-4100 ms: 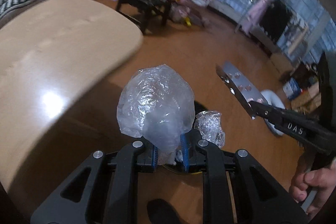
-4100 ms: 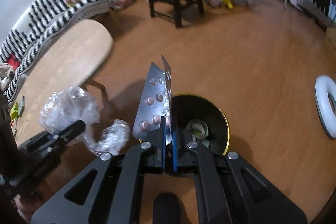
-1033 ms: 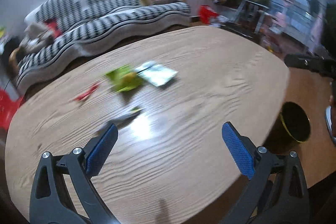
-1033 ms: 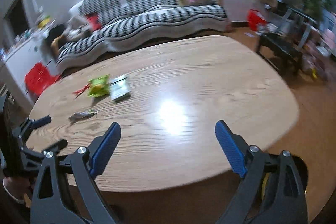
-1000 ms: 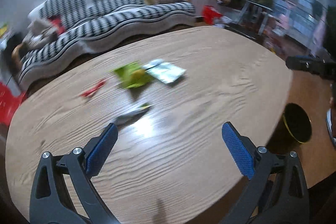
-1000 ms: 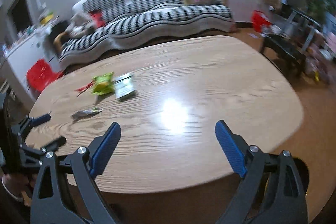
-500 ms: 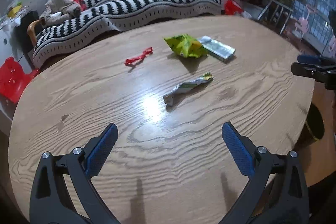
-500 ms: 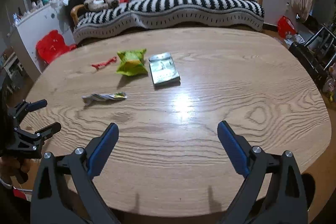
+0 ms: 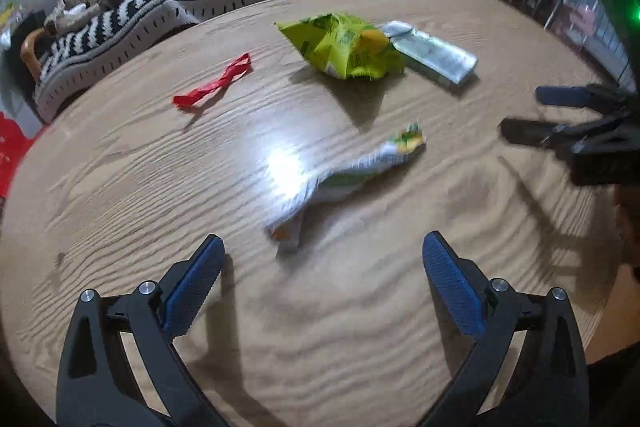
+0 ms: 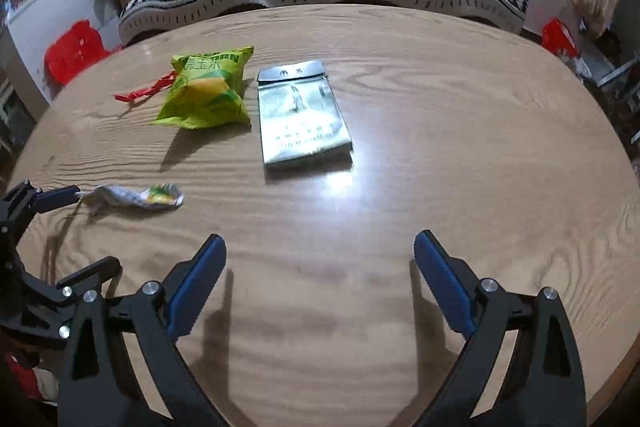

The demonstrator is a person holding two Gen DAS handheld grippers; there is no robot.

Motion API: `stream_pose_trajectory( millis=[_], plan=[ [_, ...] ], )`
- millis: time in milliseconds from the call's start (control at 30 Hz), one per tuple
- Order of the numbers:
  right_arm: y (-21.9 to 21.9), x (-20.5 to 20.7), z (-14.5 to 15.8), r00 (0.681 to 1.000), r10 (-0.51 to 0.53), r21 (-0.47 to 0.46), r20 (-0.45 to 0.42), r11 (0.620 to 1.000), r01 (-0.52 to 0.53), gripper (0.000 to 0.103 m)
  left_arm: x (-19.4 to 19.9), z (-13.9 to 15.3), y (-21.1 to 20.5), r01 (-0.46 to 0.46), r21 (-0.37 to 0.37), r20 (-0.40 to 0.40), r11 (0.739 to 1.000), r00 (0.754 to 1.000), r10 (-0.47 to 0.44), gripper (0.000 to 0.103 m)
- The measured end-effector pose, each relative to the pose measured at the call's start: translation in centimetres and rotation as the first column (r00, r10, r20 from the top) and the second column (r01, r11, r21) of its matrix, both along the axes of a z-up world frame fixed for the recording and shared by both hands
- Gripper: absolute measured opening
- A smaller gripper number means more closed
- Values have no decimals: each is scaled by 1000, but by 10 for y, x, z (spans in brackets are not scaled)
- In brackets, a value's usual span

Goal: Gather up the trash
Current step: 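Grasp the twisted wrapper with the left tool while the right tool grasps the white cigarette pack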

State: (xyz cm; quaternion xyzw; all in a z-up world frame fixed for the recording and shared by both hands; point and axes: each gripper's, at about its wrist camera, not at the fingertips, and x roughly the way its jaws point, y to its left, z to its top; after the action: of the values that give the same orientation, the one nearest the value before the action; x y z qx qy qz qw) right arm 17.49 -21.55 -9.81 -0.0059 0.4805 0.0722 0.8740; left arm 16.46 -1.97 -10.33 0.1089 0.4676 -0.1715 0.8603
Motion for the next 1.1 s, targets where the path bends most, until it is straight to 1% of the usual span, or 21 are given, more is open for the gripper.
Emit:
stream_pose_trajectory(
  millis=[67, 133, 300, 433, 467, 500, 533, 567, 600, 633, 667, 700, 733, 767, 833, 967, 1033, 1100],
  plan=[
    [5, 11, -4, 1000, 18, -3, -9, 1000, -18, 92, 8, 0, -2, -12, -6, -5, 1000, 1000, 12, 96],
    [14, 24, -8, 999, 47, -53, -2, 997, -47, 96, 14, -1, -5, -20, -10, 2, 1000, 1000, 20, 96],
    [20, 55, -9, 997, 83, -47, -6, 995, -83, 96, 27, -1, -12, -37, -15, 18, 999, 999, 37, 96],
    [27, 69, -9, 993, 116, -51, -13, 992, -116, 96, 33, 0, -18, -35, -16, 25, 999, 999, 35, 95],
    [25, 69, -8, 994, 113, -43, -9, 993, -113, 96, 33, 0, -19, -36, -17, 29, 999, 999, 36, 92],
    [26, 68, -7, 994, 111, -41, 0, 993, -111, 91, 33, 1, -20, -35, -20, 36, 999, 999, 35, 85],
    [28, 66, -5, 993, 117, -39, 9, 992, -117, 80, 33, 3, -21, -32, -20, 41, 999, 999, 33, 80],
    [30, 65, -3, 992, 126, -37, 18, 991, -125, 72, 32, 4, -21, -28, -19, 43, 999, 999, 28, 69],
    [31, 62, -1, 992, 125, -37, 21, 992, -124, 56, 30, 6, -22, -23, -16, 42, 1000, 999, 24, 56],
    [33, 61, -1, 993, 120, -35, 11, 992, -120, 56, 28, 8, -23, -24, -13, 42, 1000, 999, 24, 49],
    [33, 59, 0, 993, 115, -35, 14, 993, -114, 56, 26, 9, -24, -26, -7, 40, 1000, 999, 26, 40],
    [34, 57, 0, 993, 113, -36, 19, 993, -112, 55, 25, 10, -24, -29, -1, 36, 1000, 999, 29, 27],
    [35, 54, 1, 994, 108, -37, 25, 994, -107, 55, 24, 11, -24, -32, 3, 33, 999, 999, 32, 20],
    [36, 51, 1, 995, 100, -40, 27, 994, -99, 55, 23, 11, -24, -39, 10, 28, 999, 999, 38, 16],
    [35, 42, 2, 996, 80, -53, 29, 996, -78, 55, 18, 13, -22, -55, 1, 14, 999, 998, 55, 14],
    [26, 19, 8, 998, 54, -42, 27, 998, -53, 55, 9, 20, -18, -76, -3, 9, 997, 997, 76, 13],
    [19, 5, 17, 998, 41, -49, 47, 998, -39, 55, 0, 28, -18, -83, -11, 17, 996, 996, 83, 13],
    [9, -9, 29, 997, 19, -37, 70, 999, -16, 55, -9, 35, -19, -83, -20, 23, 996, 996, 84, 13]
  ],
)
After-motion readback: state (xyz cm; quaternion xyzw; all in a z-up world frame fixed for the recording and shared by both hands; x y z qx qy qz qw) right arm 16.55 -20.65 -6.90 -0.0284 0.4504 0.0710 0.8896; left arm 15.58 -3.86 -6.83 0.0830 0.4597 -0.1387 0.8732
